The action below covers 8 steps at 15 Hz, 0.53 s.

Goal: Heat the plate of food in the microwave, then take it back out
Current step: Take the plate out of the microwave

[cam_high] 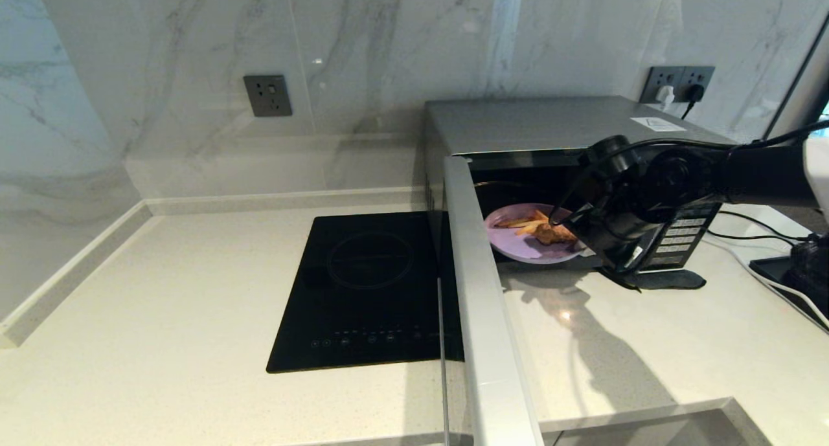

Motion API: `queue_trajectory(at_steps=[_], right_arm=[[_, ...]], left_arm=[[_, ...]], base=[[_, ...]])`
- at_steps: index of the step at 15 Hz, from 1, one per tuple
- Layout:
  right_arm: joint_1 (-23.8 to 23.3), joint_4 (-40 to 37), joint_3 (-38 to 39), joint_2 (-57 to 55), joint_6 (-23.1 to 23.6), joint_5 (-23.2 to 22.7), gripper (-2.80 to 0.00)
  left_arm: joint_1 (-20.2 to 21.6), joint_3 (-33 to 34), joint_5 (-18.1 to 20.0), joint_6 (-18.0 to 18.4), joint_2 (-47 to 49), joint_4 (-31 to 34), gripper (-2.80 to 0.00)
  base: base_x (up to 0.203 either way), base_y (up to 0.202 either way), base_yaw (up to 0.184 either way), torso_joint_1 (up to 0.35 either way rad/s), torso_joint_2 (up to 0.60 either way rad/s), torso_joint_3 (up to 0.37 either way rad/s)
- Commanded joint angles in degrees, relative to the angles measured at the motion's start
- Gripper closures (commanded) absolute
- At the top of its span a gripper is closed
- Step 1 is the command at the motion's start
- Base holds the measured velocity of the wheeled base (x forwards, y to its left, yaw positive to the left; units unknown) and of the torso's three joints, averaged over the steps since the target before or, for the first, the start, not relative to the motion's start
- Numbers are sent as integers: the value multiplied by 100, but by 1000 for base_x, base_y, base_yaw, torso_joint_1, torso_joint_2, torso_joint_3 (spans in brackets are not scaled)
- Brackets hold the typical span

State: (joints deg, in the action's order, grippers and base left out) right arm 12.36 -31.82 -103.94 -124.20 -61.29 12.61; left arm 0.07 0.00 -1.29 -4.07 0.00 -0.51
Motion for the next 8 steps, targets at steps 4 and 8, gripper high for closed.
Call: queue_trajectory(at_steps=[4,8], right_arm=[[-6,-8,526,542,-67,-22,0],[1,12,1515,1339,-60,-118,0]], left_arm=[[1,0,-3,-6,9,-2,0],[1,0,-3,-6,9,-2,0]], base=[[0,0,0,0,0,0],[0,0,0,0,0,0]])
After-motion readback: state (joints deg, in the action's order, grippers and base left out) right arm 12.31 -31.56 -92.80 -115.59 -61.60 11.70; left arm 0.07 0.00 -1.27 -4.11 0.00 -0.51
